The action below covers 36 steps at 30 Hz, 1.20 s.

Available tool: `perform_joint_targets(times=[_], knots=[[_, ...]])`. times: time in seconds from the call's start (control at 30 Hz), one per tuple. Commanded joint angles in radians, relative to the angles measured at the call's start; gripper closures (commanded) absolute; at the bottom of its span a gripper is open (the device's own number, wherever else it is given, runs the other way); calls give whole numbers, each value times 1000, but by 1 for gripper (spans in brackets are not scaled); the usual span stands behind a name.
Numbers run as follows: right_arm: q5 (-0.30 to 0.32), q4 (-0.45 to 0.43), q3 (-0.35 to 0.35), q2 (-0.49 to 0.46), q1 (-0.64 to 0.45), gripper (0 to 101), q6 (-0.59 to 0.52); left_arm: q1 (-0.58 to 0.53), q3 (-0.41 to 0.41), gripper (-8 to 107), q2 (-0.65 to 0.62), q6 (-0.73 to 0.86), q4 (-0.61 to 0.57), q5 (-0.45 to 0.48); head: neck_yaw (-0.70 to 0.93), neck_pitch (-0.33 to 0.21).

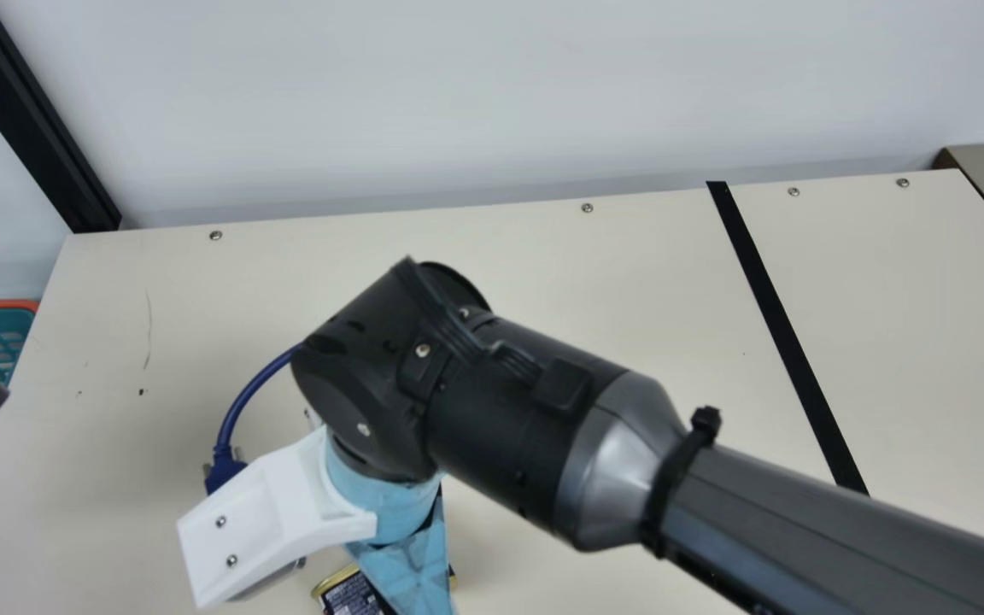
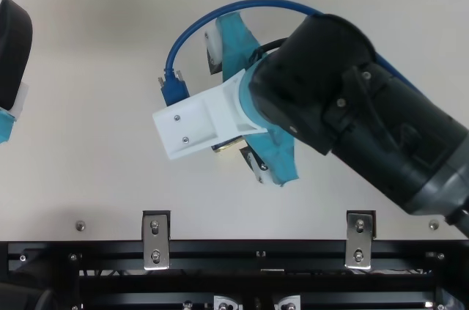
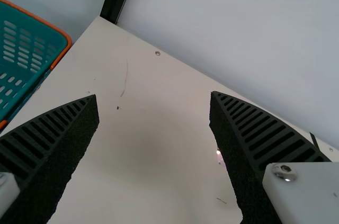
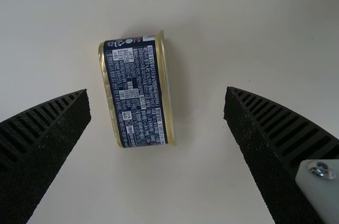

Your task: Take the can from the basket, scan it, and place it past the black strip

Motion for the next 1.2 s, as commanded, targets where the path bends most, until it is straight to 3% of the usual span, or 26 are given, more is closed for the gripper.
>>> perform_joint_targets(times=[0.0,0.5,1.17], knots=[[-7,-5,4,5,2,0,3,0,0,9,0,0,0,0,-2,-1],[-69,-39,56,38,24,0,18,0,0,9,0,0,0,0,-2,-1],[-107,-68,109,64,35,0,28,0,0,9,0,0,0,0,-2,-1]])
